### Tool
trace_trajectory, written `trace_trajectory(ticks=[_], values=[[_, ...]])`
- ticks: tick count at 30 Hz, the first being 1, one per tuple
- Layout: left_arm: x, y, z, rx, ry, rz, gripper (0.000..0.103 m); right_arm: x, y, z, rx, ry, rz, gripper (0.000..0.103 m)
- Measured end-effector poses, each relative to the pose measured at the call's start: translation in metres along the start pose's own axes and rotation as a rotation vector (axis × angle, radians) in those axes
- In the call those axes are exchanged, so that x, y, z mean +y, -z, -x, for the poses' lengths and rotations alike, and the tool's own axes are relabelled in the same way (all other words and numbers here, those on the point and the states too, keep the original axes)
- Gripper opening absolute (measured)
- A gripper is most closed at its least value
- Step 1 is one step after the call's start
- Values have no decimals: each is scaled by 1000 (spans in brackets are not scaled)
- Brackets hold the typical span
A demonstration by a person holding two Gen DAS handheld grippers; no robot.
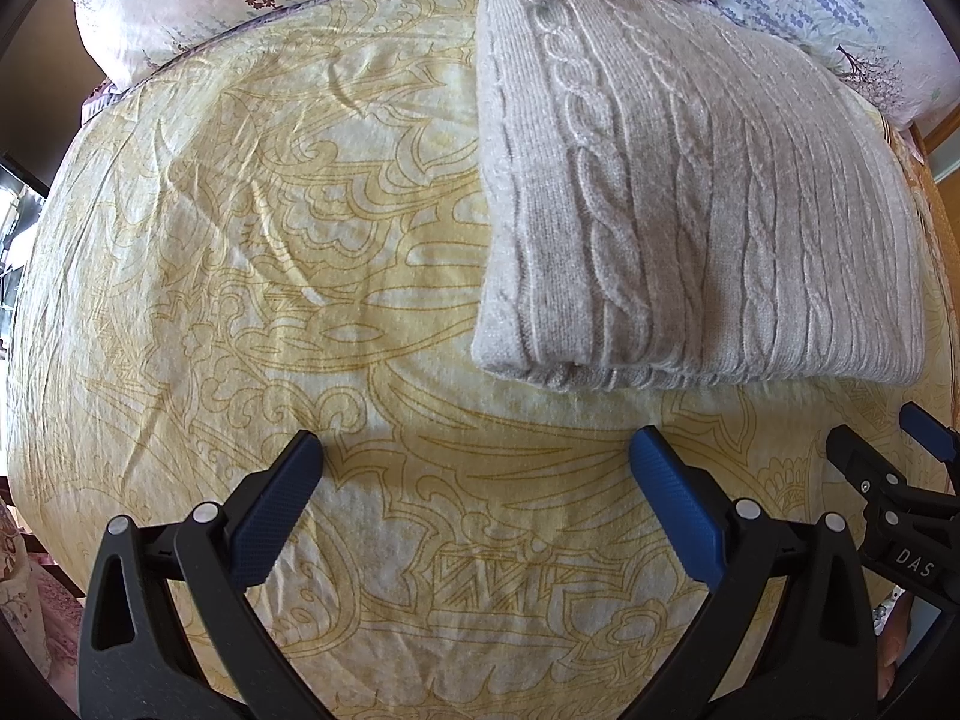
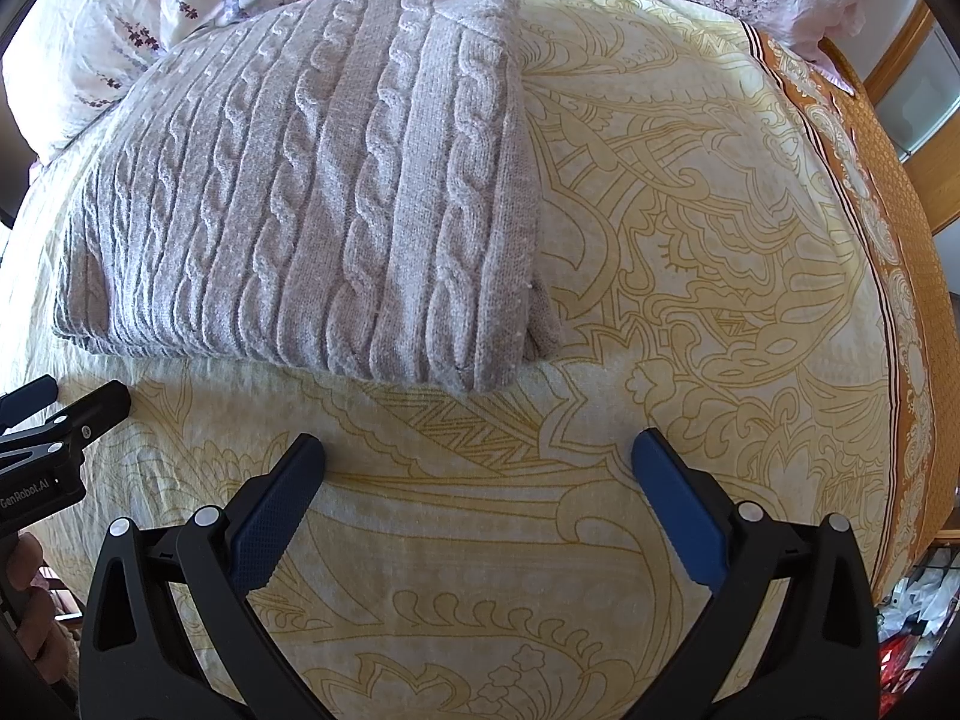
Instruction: Fold small clothes
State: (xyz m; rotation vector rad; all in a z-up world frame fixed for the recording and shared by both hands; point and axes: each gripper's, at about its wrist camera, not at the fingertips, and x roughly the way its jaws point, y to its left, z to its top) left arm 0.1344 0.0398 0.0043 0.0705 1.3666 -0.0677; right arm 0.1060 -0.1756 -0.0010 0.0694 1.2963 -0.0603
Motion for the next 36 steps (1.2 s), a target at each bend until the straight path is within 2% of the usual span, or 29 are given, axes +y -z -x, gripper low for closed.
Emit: trace_trajectory(ticks=[14, 36], values=[[0, -14, -3, 24, 4, -17, 101, -1, -1, -1, 0, 0, -1, 102], [0, -16, -4, 26, 3, -17, 101, -1, -3, -1, 1, -1, 5, 102]])
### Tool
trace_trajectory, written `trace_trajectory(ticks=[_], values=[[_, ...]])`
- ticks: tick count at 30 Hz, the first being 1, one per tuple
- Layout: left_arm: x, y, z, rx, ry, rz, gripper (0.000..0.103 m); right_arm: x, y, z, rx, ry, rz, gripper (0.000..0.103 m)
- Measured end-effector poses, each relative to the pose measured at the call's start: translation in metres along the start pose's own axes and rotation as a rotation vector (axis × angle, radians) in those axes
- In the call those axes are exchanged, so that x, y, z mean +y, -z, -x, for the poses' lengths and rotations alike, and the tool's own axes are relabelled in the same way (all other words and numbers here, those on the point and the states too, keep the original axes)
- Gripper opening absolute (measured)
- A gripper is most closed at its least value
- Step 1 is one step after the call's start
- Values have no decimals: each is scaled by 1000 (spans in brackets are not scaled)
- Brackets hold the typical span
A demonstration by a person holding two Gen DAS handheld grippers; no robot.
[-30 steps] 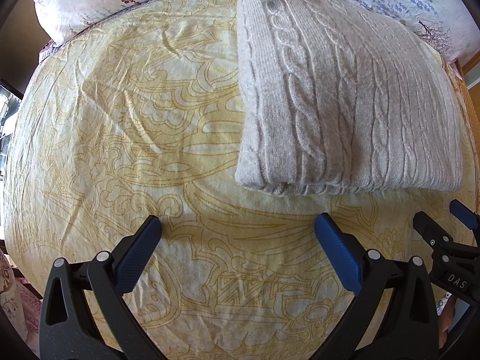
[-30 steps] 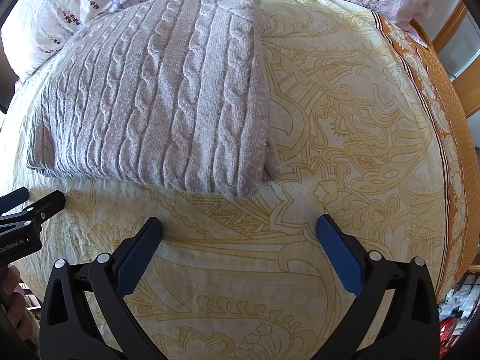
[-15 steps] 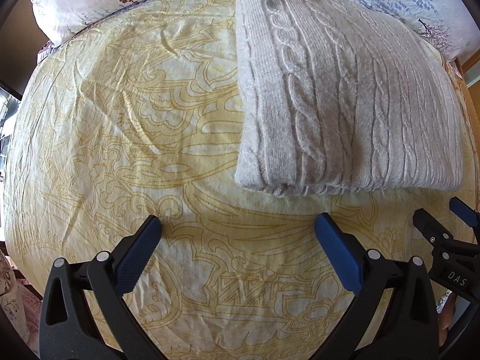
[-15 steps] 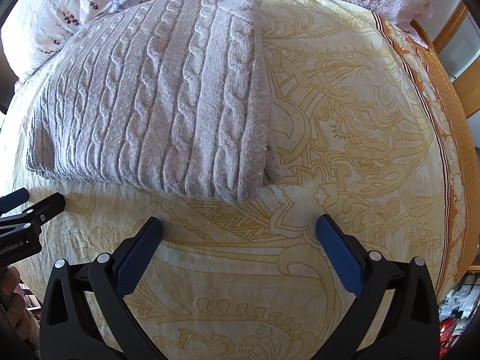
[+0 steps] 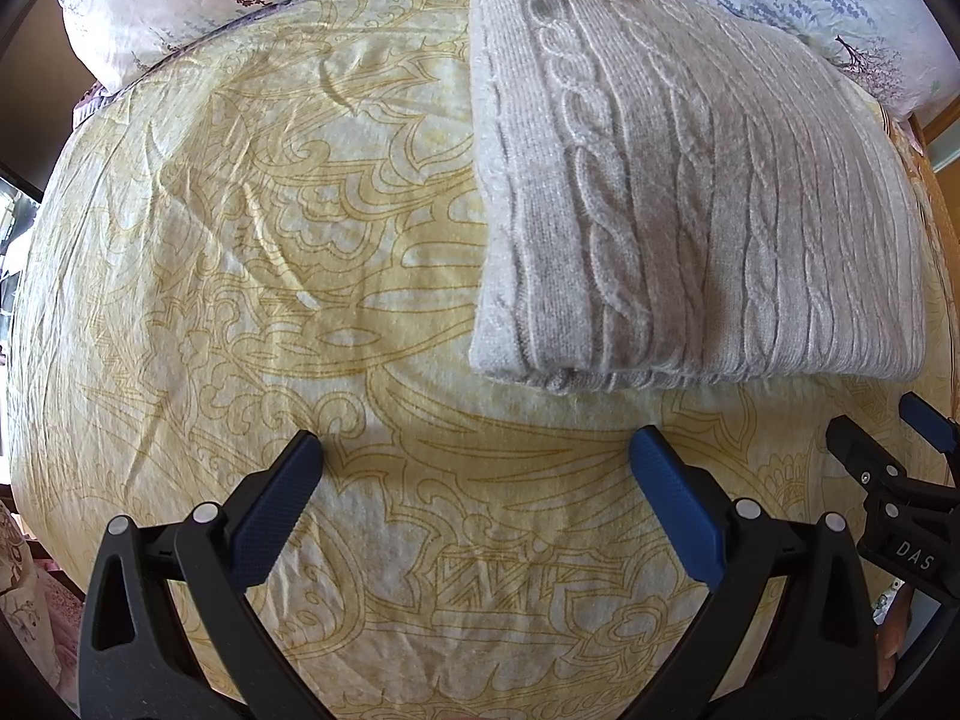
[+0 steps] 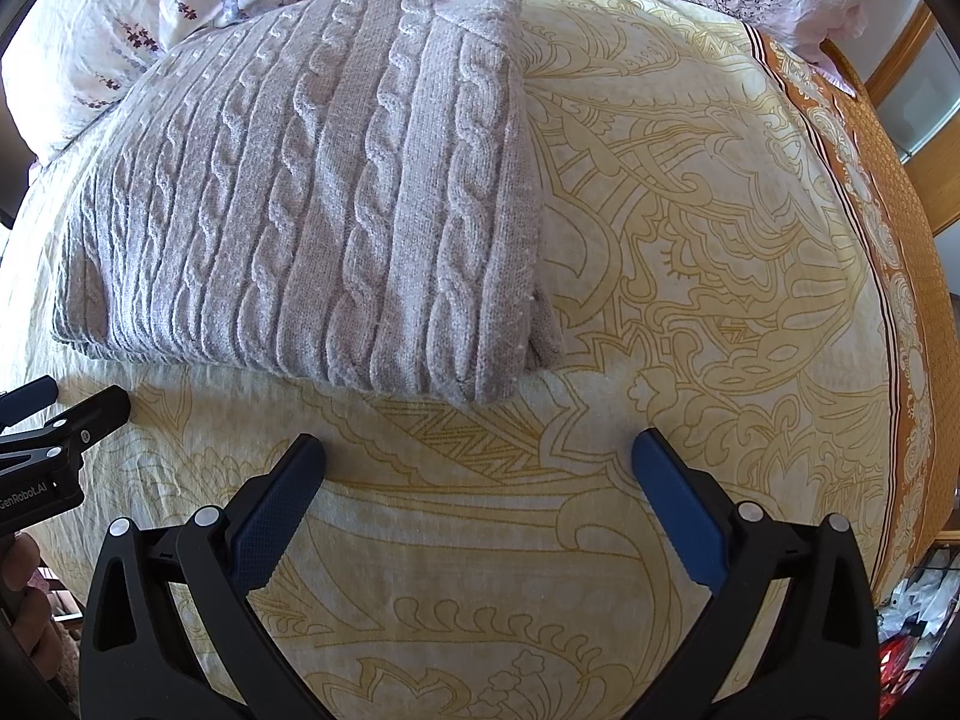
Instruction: Fold small clothes
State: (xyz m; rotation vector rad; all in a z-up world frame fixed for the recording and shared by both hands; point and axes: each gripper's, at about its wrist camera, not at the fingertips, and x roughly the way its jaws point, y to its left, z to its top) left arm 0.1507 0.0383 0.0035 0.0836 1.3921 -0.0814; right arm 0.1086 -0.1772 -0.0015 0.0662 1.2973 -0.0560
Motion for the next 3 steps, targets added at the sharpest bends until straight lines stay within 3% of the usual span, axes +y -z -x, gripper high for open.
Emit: trace_trajectory(ticks=[3], values=[[0, 0, 0, 0, 0, 0, 101, 0, 0, 0, 0, 0, 1, 102]])
